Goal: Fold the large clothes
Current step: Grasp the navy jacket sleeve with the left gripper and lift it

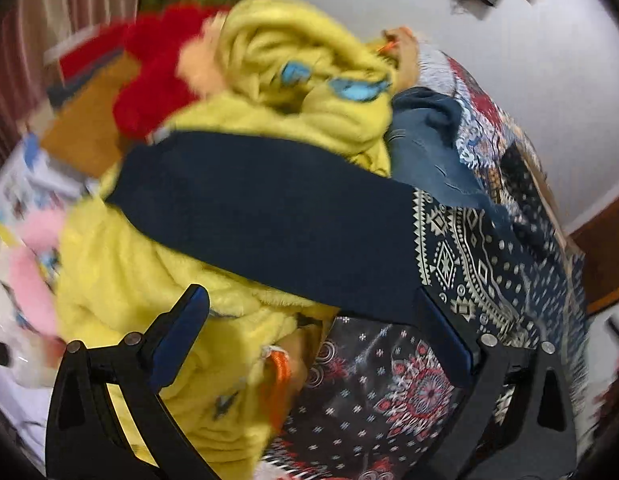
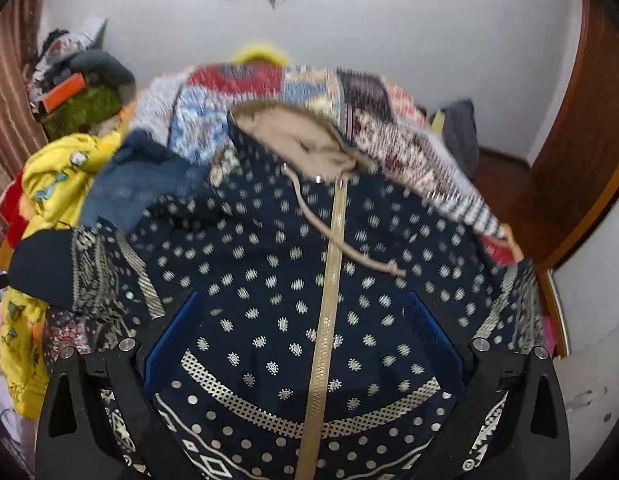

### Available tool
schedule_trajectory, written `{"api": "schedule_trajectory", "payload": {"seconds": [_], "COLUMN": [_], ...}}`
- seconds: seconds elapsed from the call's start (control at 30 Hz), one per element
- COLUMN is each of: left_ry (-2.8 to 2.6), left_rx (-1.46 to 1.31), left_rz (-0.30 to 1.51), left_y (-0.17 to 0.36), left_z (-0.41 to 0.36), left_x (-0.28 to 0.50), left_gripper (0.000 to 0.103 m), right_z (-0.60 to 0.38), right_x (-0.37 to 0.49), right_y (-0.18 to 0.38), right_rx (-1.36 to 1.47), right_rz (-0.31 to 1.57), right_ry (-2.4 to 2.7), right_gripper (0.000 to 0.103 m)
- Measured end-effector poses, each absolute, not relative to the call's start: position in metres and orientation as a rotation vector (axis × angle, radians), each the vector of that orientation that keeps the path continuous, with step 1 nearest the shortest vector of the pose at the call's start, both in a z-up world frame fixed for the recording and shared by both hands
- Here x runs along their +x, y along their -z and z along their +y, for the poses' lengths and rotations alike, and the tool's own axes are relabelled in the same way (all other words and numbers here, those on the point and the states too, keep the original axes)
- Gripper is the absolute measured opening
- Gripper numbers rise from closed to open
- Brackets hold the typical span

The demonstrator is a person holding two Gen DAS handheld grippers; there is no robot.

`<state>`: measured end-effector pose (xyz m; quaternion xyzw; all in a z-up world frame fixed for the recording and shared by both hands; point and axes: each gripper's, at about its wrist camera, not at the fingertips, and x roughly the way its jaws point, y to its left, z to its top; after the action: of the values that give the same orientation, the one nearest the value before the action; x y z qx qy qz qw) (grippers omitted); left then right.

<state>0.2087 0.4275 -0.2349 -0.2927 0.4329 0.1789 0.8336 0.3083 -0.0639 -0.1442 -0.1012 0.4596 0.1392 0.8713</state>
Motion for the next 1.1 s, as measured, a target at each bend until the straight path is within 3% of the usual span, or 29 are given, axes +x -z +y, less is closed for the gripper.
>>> {"api": "schedule_trajectory", "payload": {"seconds": [0.17,0.37,0.53,0.6,0.73,1.1], "left_ry": [-0.368,-0.409,-0.591,-0.637,-0.625,-0.255], "left_rx": [-0.789,-0.864,-0.637,-0.529,-0.371,-0.235], "left_rz": [0.922,0.917,0.890,0.868,0.770,0.516], "left_y": [0.260,0.273,0.253,0.237,0.183,0.033], "left_z": [0.456,0.478,0.469,0.458,0.425,0.269], "left_x": [0.214,0.223,0.230,0.232,0.242,0.302], "left_gripper": [0.094,0.072,0.021,0.012,0.006,0.004], "right_z": [-0.071,-0.088,-0.103,-0.110,-0.126,-0.168], "right_x": [0.320,0.329,0.328,0.327,0.324,0.315], "right_y": [0.156,0.161,0.163,0.162,0.158,0.141], "right_rx": [-0.165,-0.086,-0.060,-0.046,-0.023,-0.037], "right_rz": [1.004,1.022,1.042,1.051,1.060,1.047], "right_ry": [-0.291,-0.273,-0.269,-0.274,-0.273,-0.260], "right_gripper": [0.100,0.099,0.099,0.099,0.099,0.099]}}
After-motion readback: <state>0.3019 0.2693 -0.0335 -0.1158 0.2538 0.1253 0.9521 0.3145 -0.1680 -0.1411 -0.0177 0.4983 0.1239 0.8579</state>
